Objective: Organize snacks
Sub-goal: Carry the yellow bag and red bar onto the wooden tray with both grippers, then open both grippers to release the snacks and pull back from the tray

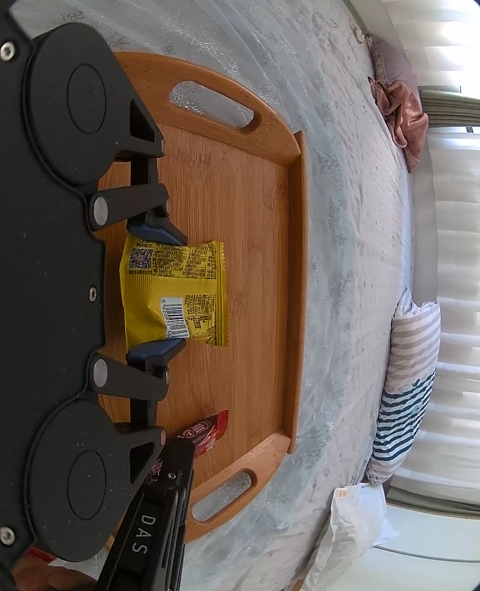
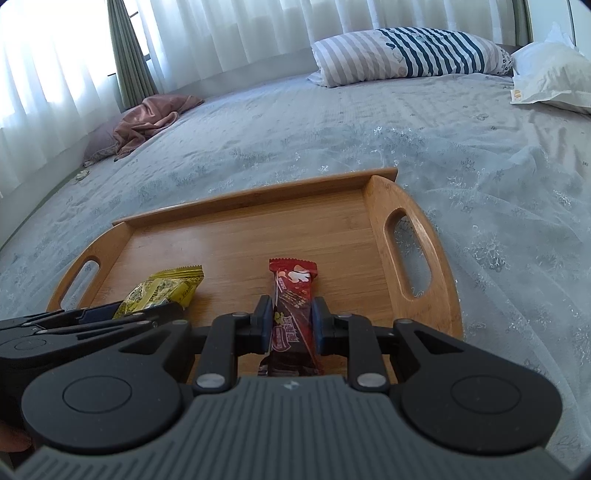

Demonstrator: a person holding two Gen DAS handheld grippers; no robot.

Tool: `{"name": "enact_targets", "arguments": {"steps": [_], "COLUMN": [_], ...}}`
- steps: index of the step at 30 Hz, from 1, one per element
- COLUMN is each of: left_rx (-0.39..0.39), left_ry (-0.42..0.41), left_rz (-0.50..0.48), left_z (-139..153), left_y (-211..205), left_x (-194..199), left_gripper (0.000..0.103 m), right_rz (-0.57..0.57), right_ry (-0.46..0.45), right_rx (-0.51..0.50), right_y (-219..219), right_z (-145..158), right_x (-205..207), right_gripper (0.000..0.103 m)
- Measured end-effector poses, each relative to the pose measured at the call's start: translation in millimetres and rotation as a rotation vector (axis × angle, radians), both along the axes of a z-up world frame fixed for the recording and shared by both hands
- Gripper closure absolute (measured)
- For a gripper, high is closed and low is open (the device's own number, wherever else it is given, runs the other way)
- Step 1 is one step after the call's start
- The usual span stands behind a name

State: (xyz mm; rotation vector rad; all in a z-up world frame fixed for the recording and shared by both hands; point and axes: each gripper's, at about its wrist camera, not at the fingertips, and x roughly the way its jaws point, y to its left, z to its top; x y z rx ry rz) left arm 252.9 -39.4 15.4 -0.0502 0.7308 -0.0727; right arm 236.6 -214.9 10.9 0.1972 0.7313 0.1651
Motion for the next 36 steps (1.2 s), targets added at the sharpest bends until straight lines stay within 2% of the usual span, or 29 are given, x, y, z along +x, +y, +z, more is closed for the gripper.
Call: {"name": "enact_targets", "arguments": {"steps": [12,18,21,24,26,29,36], "left_rx": [0.000,-0.005,-0.009,-0.003,0.007,0.025,0.004], "left_ry": [-0.001,0.005,0.011,0.003,-0.009,-0.030,-0.057], "left_rz": [0.001,0.009,0.014,0.015,0.014,0.009,0.004], "left_z": [-0.3,1.4,3.2,5.3,7.4,11.9,20.4], "left_y": [-0.8,0.0,2.7,3.8,4.3,4.1,8.2], "left_x": [-0.1,0.6,1.1,-0.2,-2.8,-8.1,-24.7], "left_gripper": [0.053,0.052,0.051,0.044,0.034,0.026,0.017], "right_rz": [0.006,0.013,0.012,0.015,0.023,0.036,0.053], "right_ry": [0.008,0.006,0.001,-0.003,-0.012,-0.032,-0.071], "right_rx": [-0.003,-0.003,0.003,0.010,0.009,-0.010,-0.029], "right_y": [1.6,3.5,3.2,2.0,1.7,2.6,0.2], "right_z": [-2.6,-2.0,-1.0,1.0,3.5,8.0,16.3], "right_x": [-0.5,-1.6,-3.1,-5.4,-8.4,-13.9,-31.1], "right_gripper": [0.076,0.066,0.066,0.057,0.050,0.047,0.036]}}
